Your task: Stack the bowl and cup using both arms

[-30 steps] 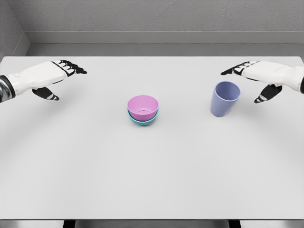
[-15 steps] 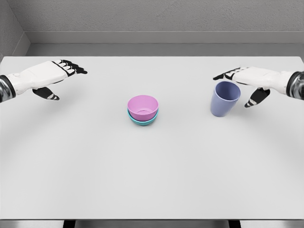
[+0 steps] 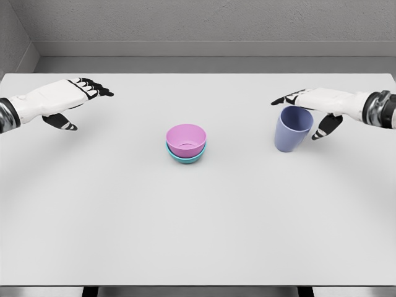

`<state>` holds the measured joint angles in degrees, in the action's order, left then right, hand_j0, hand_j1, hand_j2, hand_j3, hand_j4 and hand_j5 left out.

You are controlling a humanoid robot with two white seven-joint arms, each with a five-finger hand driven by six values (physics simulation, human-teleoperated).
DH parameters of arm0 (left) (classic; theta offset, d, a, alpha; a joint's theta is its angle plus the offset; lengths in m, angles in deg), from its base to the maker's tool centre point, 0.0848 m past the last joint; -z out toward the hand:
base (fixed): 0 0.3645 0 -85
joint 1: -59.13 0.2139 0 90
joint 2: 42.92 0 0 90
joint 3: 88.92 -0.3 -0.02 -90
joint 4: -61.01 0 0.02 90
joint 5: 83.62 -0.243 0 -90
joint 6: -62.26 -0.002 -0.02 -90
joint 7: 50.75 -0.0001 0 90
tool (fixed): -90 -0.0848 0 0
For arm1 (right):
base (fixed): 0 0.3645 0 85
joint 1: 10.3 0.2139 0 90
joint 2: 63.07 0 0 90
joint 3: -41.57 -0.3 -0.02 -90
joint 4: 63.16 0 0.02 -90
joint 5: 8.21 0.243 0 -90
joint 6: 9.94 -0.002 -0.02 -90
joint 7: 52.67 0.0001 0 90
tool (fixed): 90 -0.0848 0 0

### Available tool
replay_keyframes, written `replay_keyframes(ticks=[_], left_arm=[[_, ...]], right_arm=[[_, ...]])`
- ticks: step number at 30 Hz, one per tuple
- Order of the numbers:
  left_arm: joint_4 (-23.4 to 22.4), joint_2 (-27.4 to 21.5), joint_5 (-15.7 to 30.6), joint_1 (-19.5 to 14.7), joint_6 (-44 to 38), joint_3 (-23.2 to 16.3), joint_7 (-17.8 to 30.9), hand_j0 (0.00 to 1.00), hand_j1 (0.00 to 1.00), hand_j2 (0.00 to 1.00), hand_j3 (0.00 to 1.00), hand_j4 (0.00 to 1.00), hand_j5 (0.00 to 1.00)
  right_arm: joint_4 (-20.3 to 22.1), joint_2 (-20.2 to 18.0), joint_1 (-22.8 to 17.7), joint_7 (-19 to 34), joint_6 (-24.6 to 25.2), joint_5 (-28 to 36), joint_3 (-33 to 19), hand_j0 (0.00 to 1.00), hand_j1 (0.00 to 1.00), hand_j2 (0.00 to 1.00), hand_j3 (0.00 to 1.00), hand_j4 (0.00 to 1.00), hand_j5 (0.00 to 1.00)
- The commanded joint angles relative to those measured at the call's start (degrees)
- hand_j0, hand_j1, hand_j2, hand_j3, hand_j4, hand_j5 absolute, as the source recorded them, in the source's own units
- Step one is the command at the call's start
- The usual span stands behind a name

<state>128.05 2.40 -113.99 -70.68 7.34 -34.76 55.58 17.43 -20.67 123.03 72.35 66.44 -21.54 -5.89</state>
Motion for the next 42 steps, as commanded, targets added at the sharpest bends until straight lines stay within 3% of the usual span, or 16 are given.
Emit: replay_keyframes(ticks=[1,13,17,42], left_arm=[[0.0,-0.1,0.3,0.0,-0.1,0.1,0.0,1.0,1.0,1.0,1.0,1.0,1.0],[0.0,-0.1,0.2,0.0,-0.1,0.1,0.0,1.0,1.0,1.0,1.0,1.0,1.0],[0.0,-0.1,0.1,0.0,-0.1,0.0,0.0,1.0,1.0,1.0,1.0,1.0,1.0],[0.5,-0.2,0.0,0.0,-0.1,-0.1,0.2,1.0,1.0,1.0,1.0,1.0,1.0]], right_arm=[[-0.6,0.0,0.0,0.0,0.0,0.2,0.1,1.0,1.0,1.0,1.0,1.0,1.0],[-0.4,0.9,0.4,0.0,-0.2,0.2,0.7,1.0,1.0,1.0,1.0,1.0,1.0],[-0.5,0.9,0.4,0.0,-0.4,0.1,1.1,0.7,0.7,0.7,0.7,0.7,0.7],[2.1,0.0,1.8,0.0,-0.6,0.0,0.6,0.64,0.64,0.64,0.64,0.64,0.64]])
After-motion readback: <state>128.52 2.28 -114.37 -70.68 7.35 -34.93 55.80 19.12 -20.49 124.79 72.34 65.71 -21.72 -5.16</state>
